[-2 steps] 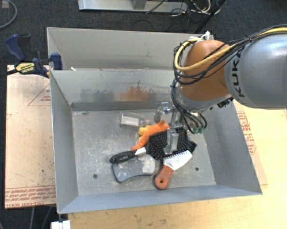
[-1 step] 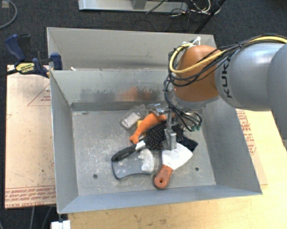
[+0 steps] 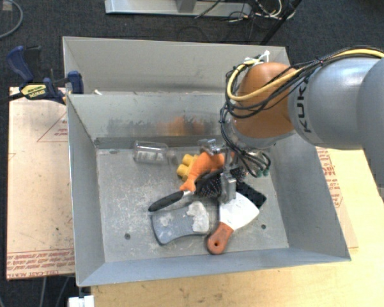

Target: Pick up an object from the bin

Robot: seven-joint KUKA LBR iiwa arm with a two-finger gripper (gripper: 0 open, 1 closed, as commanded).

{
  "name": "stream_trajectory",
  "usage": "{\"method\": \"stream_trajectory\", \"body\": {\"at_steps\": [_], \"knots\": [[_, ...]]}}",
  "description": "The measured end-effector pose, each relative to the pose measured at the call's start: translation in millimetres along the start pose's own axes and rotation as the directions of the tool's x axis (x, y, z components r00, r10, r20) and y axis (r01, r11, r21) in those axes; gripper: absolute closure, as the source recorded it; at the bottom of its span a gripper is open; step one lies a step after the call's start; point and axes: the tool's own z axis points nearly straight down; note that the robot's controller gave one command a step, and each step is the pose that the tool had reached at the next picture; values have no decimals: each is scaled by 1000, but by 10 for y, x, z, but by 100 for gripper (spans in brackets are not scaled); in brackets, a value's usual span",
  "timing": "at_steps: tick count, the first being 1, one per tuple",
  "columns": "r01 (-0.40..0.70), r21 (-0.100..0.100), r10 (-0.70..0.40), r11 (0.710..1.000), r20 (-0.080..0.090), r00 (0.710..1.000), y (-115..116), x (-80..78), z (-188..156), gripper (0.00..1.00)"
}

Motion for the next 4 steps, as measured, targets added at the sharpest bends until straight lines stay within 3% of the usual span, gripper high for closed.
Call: {"method": "stream_trajectory", "body": {"at_steps": [1,2,4], "knots": [[218,-1,-218,976,-2,976,114,-243,0,0],[-11,-2,11,1000,14,1000,30,-480,82,100],[-12,-2,12,1000,17,1000,30,-496,-16,100]]}}
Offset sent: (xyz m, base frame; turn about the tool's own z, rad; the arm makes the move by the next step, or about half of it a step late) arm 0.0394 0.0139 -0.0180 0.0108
